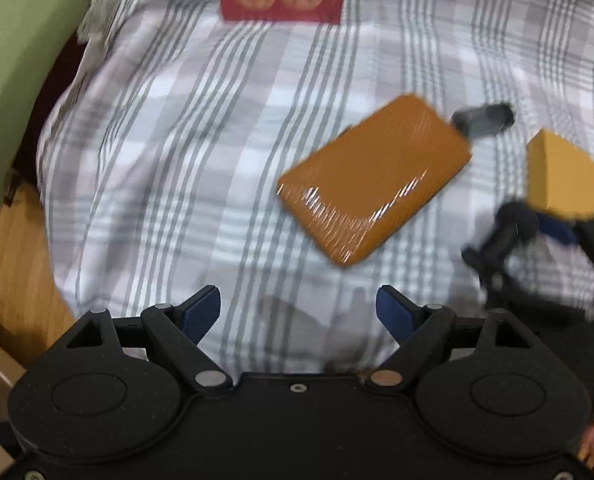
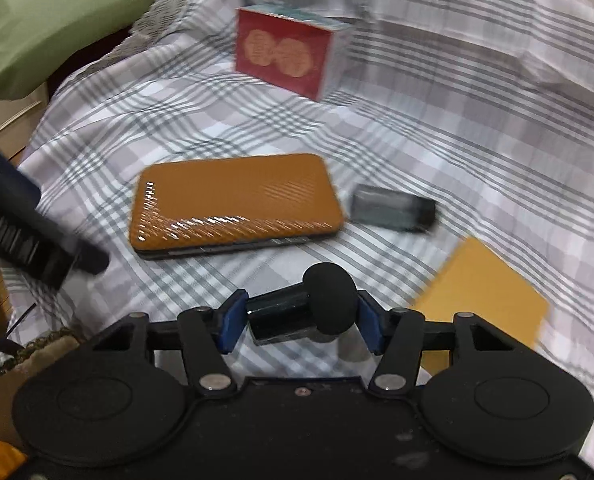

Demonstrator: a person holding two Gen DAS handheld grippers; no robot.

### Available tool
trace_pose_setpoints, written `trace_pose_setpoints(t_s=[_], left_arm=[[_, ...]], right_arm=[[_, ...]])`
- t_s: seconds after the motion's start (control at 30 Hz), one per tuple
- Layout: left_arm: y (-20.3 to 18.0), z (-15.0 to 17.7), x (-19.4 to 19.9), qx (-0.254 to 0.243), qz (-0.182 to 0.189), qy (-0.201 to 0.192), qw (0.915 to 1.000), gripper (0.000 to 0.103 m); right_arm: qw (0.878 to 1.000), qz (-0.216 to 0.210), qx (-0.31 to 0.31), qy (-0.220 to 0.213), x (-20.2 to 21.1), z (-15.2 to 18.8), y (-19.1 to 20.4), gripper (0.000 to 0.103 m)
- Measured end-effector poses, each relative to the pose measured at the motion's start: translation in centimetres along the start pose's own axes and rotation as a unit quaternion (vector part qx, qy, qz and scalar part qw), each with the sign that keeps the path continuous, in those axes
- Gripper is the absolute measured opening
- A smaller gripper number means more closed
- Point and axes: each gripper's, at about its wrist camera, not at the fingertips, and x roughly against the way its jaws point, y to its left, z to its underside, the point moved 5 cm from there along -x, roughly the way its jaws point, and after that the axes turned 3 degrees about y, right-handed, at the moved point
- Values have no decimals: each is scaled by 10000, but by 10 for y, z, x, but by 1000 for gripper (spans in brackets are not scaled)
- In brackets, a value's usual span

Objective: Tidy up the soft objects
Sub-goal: 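Grasp the black round-headed stick with the right tool while the left tool grasps the grey cylinder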

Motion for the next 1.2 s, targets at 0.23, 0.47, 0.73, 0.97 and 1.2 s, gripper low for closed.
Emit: trace_pose_setpoints(t_s=[0.23, 0.47, 0.73, 0.97, 1.2], left_arm=[[-44, -43, 5, -207, 240, -261, 9992, 82], [-85, -87, -13, 73, 525, -115, 9985, 82], [-118, -121, -42, 542, 734, 124, 9957, 82], [-143, -128, -59, 592, 568, 78, 9966, 82], [-150, -135, -72, 704, 374, 178, 9967, 82]], right_arm=[[9958, 686, -605, 30, 31, 25, -25, 55], [9874, 830, -1344, 55, 49, 47, -47, 55], [9822, 1021, -1574, 26, 57, 62, -61, 56], [9800, 1034, -1699, -59, 59, 66, -71, 56], [9784, 1013, -1799, -116, 60, 67, -79, 56]])
